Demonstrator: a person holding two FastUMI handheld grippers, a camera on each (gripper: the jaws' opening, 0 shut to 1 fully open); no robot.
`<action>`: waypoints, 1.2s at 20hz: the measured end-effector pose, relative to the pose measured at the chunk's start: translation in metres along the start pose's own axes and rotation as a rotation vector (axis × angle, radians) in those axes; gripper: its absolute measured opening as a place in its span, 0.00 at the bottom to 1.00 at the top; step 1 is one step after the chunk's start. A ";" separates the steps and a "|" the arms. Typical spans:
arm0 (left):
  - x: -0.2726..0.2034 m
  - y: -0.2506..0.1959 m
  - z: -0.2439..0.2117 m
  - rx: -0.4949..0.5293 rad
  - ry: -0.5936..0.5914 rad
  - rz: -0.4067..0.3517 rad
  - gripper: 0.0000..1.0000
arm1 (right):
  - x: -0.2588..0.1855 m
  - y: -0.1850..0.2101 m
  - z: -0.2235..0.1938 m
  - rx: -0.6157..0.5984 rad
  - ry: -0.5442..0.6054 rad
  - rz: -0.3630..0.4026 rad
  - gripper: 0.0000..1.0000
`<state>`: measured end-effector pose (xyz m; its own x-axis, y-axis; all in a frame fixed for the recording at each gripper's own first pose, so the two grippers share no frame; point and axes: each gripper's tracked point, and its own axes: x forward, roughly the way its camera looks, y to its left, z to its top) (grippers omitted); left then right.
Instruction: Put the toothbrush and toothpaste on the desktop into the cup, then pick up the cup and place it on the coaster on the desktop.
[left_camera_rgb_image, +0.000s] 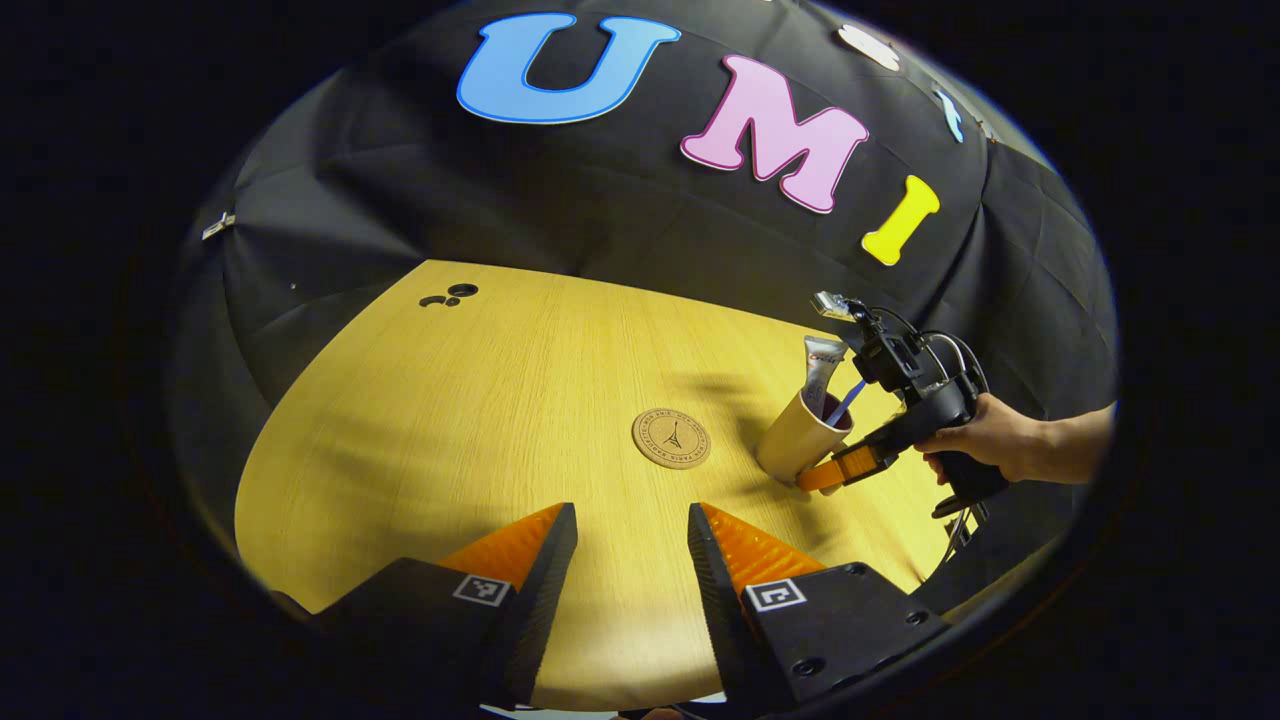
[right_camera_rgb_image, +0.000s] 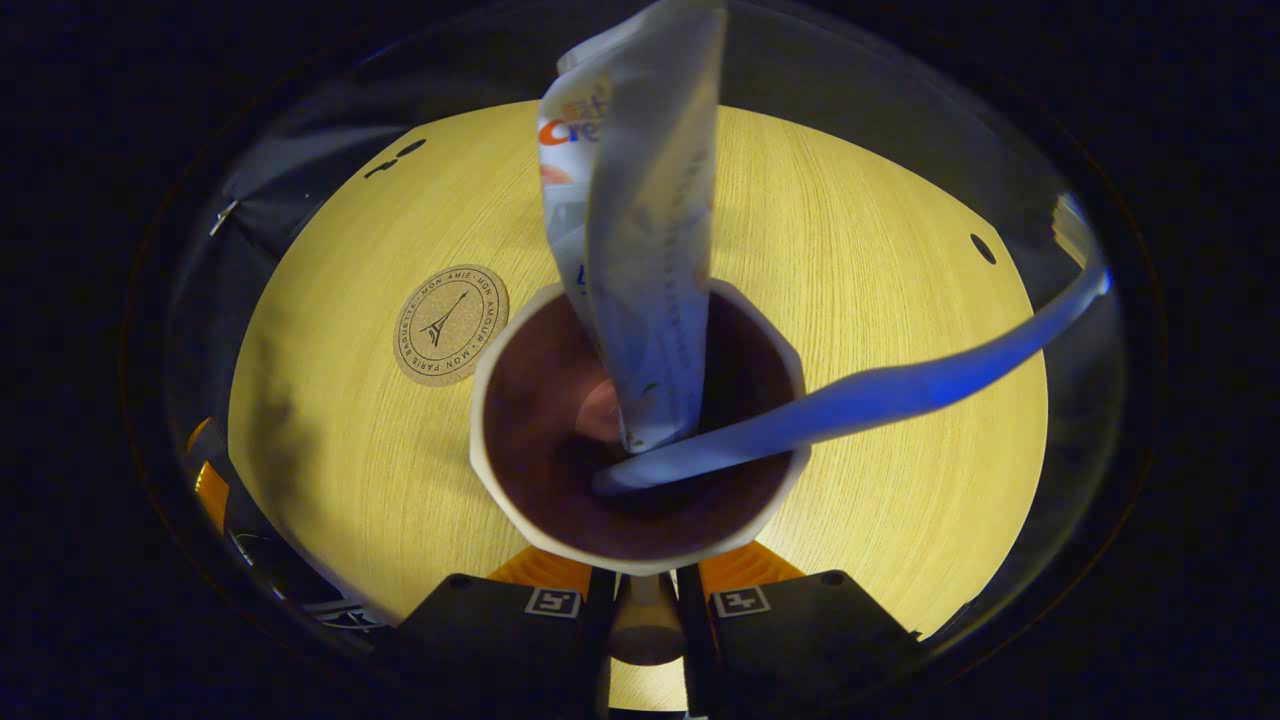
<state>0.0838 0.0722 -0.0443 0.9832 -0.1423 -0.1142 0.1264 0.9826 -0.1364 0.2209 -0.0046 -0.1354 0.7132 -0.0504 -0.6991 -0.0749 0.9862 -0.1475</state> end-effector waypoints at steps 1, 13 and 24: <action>0.000 0.001 0.001 -0.003 0.001 -0.002 0.70 | 0.000 0.000 0.000 -0.001 0.000 0.004 0.33; 0.000 0.008 -0.002 -0.023 -0.012 -0.001 0.71 | -0.010 -0.006 0.000 -0.096 -0.040 0.001 0.32; -0.020 0.029 -0.006 -0.056 -0.030 0.050 0.71 | -0.011 0.076 0.057 -0.215 -0.078 0.099 0.31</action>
<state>0.0671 0.1024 -0.0523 0.9917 -0.0886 -0.0932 0.0700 0.9800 -0.1863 0.2467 0.0803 -0.0991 0.7460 0.0649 -0.6628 -0.2874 0.9292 -0.2324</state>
